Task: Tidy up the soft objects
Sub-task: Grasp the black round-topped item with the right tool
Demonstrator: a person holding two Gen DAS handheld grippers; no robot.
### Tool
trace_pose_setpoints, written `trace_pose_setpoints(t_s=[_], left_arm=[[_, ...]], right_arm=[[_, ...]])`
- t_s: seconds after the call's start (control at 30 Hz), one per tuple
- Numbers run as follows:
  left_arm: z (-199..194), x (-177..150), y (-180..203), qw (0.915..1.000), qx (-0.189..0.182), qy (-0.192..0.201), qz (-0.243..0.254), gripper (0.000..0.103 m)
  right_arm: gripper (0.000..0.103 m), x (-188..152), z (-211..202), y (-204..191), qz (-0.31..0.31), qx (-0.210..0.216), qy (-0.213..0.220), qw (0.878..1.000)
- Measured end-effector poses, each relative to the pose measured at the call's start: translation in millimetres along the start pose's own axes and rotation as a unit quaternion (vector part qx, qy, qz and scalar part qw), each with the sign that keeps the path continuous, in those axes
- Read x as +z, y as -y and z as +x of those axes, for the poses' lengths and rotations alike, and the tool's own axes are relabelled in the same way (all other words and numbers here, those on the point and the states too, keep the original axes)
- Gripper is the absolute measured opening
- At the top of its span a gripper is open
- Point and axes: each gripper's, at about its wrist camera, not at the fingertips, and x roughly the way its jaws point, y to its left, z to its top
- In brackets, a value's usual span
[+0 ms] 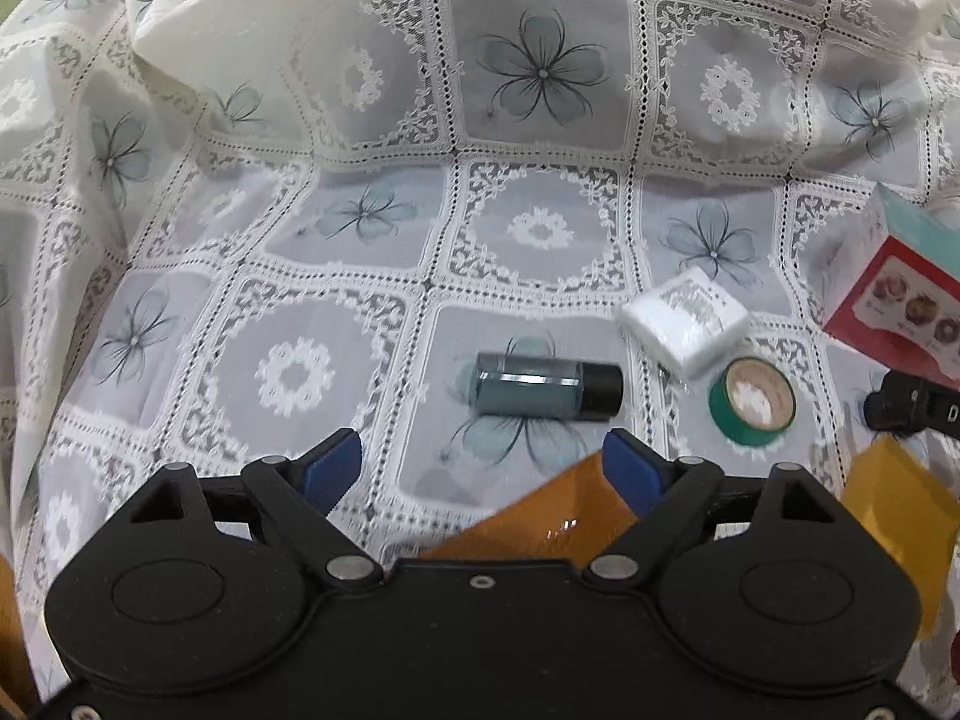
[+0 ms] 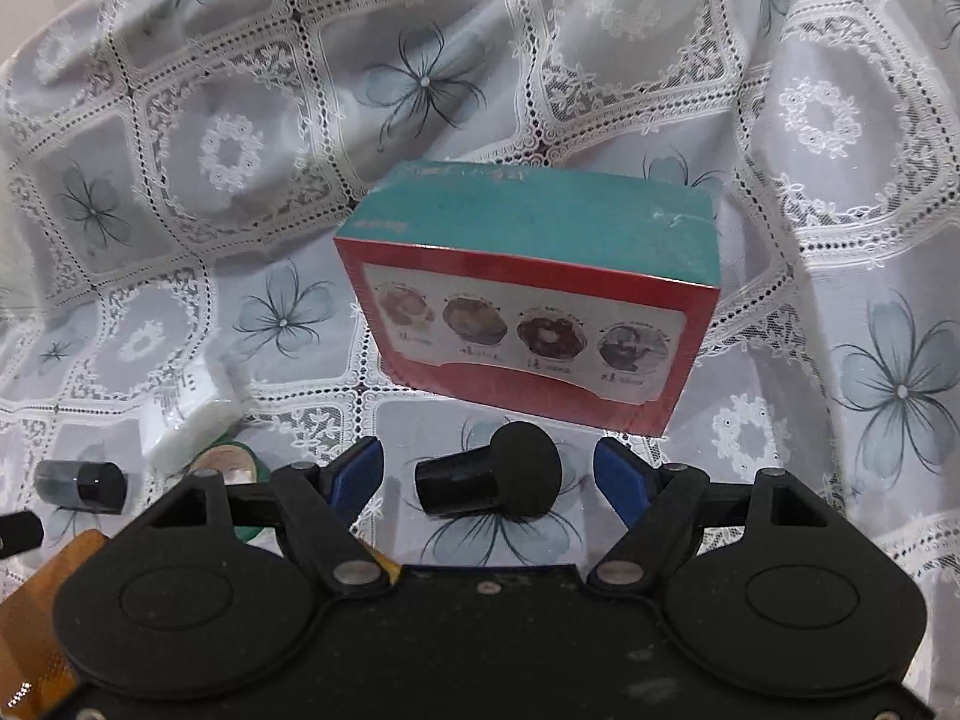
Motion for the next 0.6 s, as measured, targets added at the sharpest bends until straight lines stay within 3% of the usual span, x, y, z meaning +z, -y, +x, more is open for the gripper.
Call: trace_pose_setpoints(t_s=[0.27, 0.6], left_arm=[[13, 9, 11, 0.9997, -0.017, 0.009, 0.012, 0.088], [36, 16, 15, 0.9999, -0.003, -0.001, 0.012, 0.088]], right_arm=[[0.077, -1, 22, -4, 0.003, -0.012, -0.012, 1.000], [0.076, -9, 38, -7, -0.006, -0.026, -0.028, 0.999]])
